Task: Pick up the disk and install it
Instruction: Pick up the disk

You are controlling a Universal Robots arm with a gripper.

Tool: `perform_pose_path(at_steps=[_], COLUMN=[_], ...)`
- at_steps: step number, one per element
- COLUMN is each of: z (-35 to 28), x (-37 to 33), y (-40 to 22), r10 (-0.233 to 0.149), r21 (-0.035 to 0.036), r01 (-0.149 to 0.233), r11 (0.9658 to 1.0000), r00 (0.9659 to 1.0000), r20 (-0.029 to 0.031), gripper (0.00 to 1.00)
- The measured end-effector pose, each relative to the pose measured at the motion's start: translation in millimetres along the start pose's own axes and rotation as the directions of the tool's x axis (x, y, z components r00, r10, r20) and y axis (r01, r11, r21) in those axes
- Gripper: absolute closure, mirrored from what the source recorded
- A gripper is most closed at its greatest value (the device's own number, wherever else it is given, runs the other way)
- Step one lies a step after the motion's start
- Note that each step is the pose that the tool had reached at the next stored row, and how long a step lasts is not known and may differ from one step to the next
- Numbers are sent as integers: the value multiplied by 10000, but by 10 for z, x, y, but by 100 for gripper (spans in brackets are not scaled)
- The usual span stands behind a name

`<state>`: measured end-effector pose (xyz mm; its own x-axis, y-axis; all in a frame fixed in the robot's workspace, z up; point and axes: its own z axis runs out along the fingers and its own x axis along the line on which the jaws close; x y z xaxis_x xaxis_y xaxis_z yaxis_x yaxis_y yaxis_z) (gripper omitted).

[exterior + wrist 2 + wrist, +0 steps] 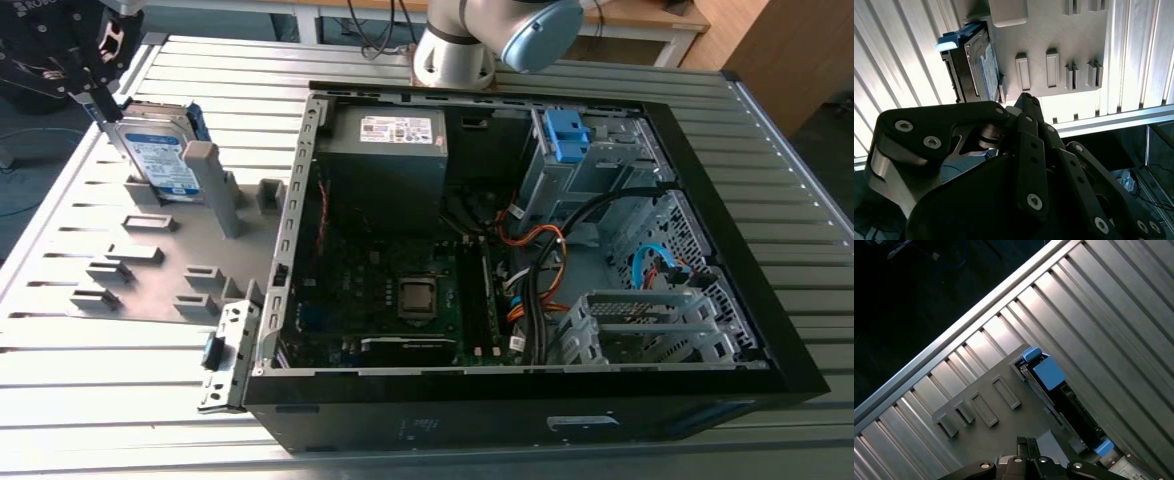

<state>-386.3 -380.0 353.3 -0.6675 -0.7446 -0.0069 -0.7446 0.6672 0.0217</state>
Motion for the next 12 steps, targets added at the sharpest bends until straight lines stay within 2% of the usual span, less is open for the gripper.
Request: perform_pose_path(at_steps=[12], z=[0], x=[0], y=[0], r10=[-238], r21=[-2], r01=[238], r11=[9997], r00=[9997], r20=[-5], gripper=[89])
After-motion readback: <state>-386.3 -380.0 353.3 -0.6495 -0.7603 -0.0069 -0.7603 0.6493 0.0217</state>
